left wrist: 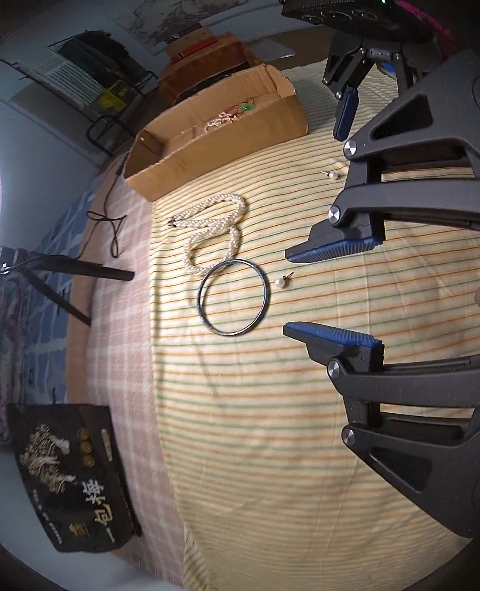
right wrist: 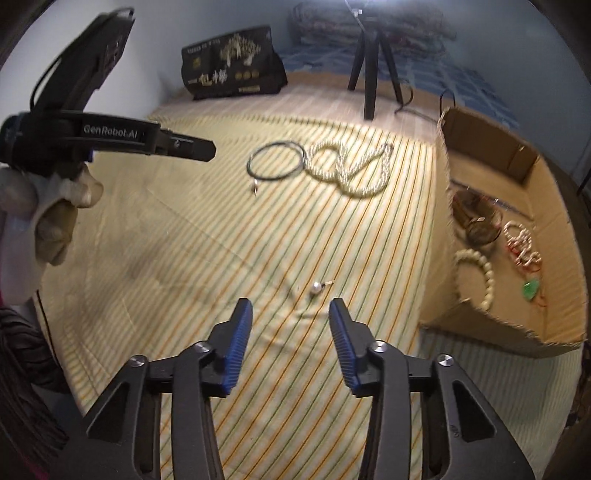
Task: Organize jewelry
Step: 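Lower the left tool onto the pearl earring and close on it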
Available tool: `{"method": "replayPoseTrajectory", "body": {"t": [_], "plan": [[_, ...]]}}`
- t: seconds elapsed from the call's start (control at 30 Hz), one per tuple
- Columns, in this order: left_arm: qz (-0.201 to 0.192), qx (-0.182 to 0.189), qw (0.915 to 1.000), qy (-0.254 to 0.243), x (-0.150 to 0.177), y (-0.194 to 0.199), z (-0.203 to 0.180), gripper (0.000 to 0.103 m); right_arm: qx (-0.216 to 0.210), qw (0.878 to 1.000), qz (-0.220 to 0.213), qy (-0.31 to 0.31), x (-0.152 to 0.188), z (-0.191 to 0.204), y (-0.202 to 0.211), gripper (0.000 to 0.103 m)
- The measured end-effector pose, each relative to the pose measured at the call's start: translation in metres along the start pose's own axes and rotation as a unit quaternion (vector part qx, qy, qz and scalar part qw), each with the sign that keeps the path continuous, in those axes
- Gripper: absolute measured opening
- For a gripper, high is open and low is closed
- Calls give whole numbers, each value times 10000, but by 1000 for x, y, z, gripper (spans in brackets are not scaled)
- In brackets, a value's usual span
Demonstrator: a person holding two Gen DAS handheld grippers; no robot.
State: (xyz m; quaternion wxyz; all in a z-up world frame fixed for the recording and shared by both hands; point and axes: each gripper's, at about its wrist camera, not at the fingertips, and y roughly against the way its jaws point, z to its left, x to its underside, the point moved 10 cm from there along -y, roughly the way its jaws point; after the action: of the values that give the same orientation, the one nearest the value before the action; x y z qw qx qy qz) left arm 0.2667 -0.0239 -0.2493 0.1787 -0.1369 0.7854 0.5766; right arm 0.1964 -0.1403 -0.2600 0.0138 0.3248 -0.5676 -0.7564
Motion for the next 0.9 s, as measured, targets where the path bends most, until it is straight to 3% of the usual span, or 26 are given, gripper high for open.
{"method": "replayPoseTrajectory", "body": {"t": [0.27, 0.53, 0.6, 0.8, 0.9], "plan": [[286, 79, 9993, 230, -1, -30, -2, 33, 62, 9997, 162, -173, -2, -16, -24, 32], [455, -4, 9981, 420, -6, -54, 1, 33, 26, 9997, 230, -106, -3, -18, -36, 31], [500, -49, 9979, 402, -6, -58, 1, 25, 23, 9997, 233, -97, -4, -17, -38, 31], [514, -141, 9978, 388, -5, -64, 2, 24, 92, 9997, 243, -3, -7, -15, -43, 29], [497, -255, 9979, 314, -5, -67, 4, 16, 126, 9996, 247, 46, -6, -15, -45, 28]]}}
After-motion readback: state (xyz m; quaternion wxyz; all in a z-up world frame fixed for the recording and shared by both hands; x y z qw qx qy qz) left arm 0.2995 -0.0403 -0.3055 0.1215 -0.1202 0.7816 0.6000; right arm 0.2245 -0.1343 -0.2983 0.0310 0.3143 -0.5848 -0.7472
